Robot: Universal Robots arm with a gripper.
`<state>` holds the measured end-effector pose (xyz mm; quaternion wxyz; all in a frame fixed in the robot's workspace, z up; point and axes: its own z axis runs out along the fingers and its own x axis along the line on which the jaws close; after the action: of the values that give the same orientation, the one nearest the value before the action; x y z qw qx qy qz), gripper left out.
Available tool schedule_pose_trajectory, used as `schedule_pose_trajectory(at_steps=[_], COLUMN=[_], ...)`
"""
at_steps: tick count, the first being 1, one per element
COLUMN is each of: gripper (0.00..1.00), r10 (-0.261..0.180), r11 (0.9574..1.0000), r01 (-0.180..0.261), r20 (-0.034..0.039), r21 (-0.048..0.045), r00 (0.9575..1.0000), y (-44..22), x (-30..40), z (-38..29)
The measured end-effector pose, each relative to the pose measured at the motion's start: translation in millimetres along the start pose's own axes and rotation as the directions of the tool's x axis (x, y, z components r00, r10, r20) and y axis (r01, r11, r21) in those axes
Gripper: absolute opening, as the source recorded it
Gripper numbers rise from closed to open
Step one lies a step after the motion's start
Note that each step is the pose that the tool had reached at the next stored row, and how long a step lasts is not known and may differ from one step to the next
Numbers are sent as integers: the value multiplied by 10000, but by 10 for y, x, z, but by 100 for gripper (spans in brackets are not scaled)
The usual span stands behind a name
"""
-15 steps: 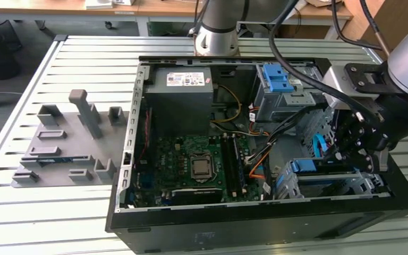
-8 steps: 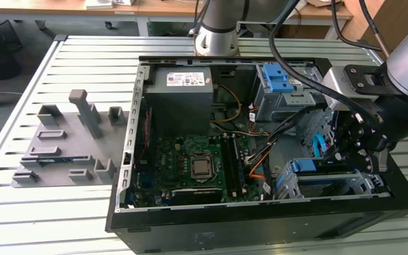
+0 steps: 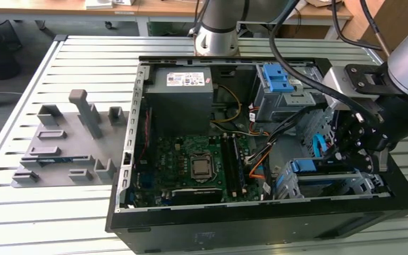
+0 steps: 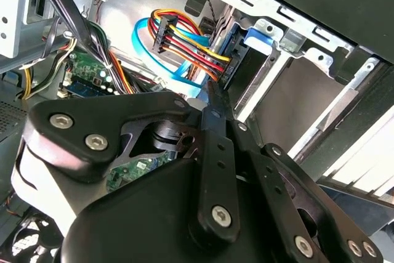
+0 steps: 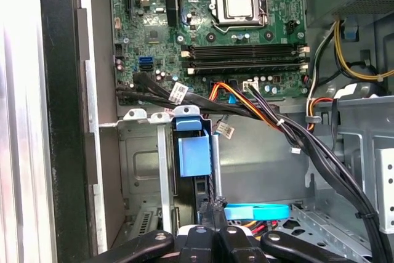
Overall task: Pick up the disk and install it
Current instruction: 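Insert the second disk wire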
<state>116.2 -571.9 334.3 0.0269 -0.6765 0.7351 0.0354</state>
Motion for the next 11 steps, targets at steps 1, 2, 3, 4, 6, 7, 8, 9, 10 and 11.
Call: schedule_pose_trajectory(at_steps=[1,2,3,4,6,7,8,9,10,11], gripper=[11,11,11,11,11,11,11,11,11,11], r10=[0,0,0,0,0,0,0,0,0,0], r11=[10000,10000,10000,10000,10000,10000,10000,10000,10000,10000], r01=[0,0,0,0,0,0,0,0,0,0], r20=[2,0,-1,1,2,1,0,1,1,-1], r21=[0,0,0,0,0,0,0,0,0,-1], r00=[10000,10000,10000,10000,10000,10000,10000,10000,10000,10000], y=[0,0,0,0,0,0,-1,-1,-2,-2], x=[0,0,-1,-1,-1,-2,-2,-2,-2,-2], z=[-2,-6,-10,-13,-15,-17,-19,-19,-21,-23])
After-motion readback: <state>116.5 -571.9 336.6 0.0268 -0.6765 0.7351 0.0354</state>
